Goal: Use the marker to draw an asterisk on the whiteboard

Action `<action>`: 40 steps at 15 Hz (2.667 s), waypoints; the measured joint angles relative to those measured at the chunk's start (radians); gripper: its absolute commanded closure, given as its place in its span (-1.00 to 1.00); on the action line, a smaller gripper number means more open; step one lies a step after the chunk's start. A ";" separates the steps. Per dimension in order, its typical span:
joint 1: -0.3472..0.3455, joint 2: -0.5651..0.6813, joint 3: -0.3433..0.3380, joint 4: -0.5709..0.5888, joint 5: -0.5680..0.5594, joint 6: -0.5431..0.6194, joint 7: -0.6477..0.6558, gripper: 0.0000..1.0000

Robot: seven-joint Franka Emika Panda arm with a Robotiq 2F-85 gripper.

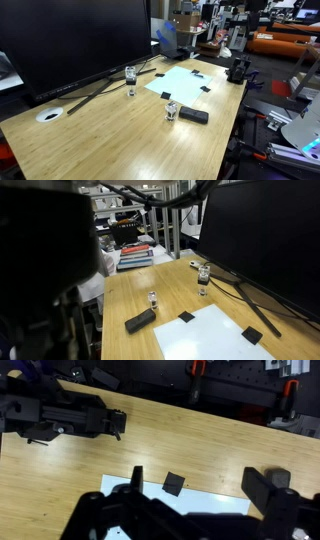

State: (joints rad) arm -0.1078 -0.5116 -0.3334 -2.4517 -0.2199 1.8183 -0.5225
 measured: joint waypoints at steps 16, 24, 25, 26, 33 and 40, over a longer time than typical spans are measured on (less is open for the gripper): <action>0.117 0.113 0.104 0.028 0.008 0.056 -0.109 -1.00; 0.074 0.484 0.060 0.146 0.129 0.311 -0.181 -1.00; 0.064 0.523 0.064 0.164 0.133 0.335 -0.176 -1.00; 0.054 0.560 0.068 0.182 0.138 0.354 -0.171 -1.00; -0.010 0.679 0.102 0.271 0.211 0.422 -0.166 -1.00; -0.022 0.684 0.124 0.270 0.209 0.422 -0.164 -1.00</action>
State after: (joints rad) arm -0.1297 0.1724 -0.2095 -2.1815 -0.0108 2.2406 -0.6868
